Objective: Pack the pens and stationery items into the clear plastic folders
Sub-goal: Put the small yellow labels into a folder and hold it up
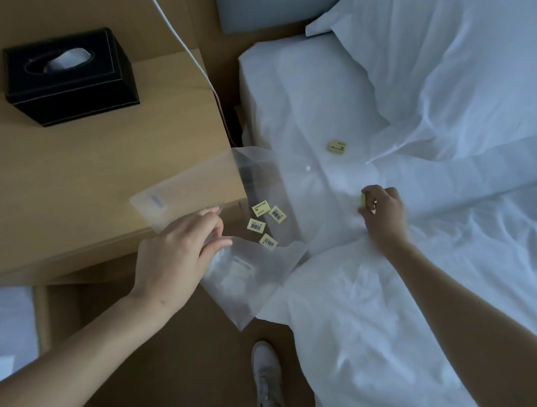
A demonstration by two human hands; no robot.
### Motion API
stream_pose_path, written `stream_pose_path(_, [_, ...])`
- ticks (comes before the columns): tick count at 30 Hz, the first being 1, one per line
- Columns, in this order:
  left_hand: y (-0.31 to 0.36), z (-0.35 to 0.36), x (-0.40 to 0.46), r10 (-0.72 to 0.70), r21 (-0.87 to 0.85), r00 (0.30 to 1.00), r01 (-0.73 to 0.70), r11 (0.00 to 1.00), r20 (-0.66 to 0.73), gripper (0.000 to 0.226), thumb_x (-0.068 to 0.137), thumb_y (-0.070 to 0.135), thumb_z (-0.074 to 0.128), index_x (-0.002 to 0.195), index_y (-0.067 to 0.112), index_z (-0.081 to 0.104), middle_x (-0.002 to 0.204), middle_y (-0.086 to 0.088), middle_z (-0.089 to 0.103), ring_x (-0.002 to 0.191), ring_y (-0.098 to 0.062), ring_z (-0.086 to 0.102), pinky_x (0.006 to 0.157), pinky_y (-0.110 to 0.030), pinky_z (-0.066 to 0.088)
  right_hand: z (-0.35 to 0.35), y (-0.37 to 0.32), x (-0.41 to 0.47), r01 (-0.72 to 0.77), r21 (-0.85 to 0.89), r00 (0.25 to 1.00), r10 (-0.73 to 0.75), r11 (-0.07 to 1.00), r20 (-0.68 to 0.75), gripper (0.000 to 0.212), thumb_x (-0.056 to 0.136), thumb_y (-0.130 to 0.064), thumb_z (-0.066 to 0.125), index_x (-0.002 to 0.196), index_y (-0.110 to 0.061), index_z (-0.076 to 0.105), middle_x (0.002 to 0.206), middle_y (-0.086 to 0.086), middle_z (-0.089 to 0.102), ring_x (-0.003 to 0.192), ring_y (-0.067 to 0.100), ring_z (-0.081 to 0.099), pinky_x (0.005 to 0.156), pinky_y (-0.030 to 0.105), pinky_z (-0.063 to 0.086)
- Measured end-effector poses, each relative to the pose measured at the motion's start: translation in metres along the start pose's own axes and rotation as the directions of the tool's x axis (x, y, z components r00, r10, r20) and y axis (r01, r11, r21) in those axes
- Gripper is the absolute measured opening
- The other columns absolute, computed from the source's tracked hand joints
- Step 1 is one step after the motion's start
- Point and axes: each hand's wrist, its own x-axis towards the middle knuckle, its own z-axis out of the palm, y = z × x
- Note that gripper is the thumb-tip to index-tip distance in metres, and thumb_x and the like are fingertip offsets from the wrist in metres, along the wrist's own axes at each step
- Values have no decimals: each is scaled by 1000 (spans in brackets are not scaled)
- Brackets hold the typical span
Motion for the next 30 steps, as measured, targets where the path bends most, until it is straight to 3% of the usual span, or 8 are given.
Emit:
stream_pose_path(3, [-1,-2,0,8,-11,1000,-8,1000,1,33,87,45,49,77,15,58,103,1,72,84,-16,71,47,-17,41,-5,-31,-20,118,207,992,-109,971,-55,35,80,1,69,113,-8,64,103,8,50,82,21,56,79,21,45])
stream_pose_path(6, [-1,-1,-2,12,-27,1000,-12,1000,-4,34,87,47,47,76,16,56,104,2,71,85,-15,70,41,-25,49,-6,-68,-41,278,257,954,-298,925,40,37,79,-3,73,114,-12,65,101,0,50,76,11,53,72,9,42])
stream_pose_path(9, [0,-1,-4,4,-22,1000,-4,1000,6,34,87,48,50,76,17,56,108,2,70,87,-15,70,40,-26,49,4,-96,-48,356,222,892,-401,908,211,38,80,-9,73,116,-16,64,102,-2,50,80,13,52,76,19,44])
stream_pose_path(14, [2,-1,-8,-2,-17,1000,2,1000,4,26,79,39,65,76,14,58,110,2,70,85,-15,71,39,-25,48,34,-120,-36,347,45,764,-310,937,566,41,80,-14,74,118,-22,62,98,-3,47,88,15,48,74,23,37])
stream_pose_path(19, [1,-2,-8,-10,-37,1000,10,999,2,27,82,41,64,75,15,57,110,1,70,83,-15,70,39,-27,50,47,-125,-26,297,28,695,-236,955,679,38,80,-6,71,115,-18,63,98,-4,54,85,15,51,77,29,49])
stream_pose_path(22, [0,-1,-8,-11,-57,1000,11,998,-2,26,81,39,62,74,15,58,111,-1,70,81,-16,71,41,-26,51,46,-121,-18,266,72,750,-253,961,611,31,82,-3,66,110,-17,66,95,-3,58,84,15,54,80,28,47])
stream_pose_path(25, [1,3,-3,-34,-65,999,34,997,-10,27,82,40,63,74,15,59,110,0,70,84,-15,71,39,-28,51,34,-115,0,290,103,865,-307,951,398,28,84,0,60,108,-13,67,94,-1,58,80,15,54,75,22,43])
stream_pose_path(30, [4,12,13,-68,-48,998,67,997,-2,25,79,39,67,73,16,59,103,3,71,86,-13,70,37,-26,48,10,-102,43,278,84,941,-289,957,174,27,86,0,60,110,-11,66,102,8,58,79,16,53,74,18,38])
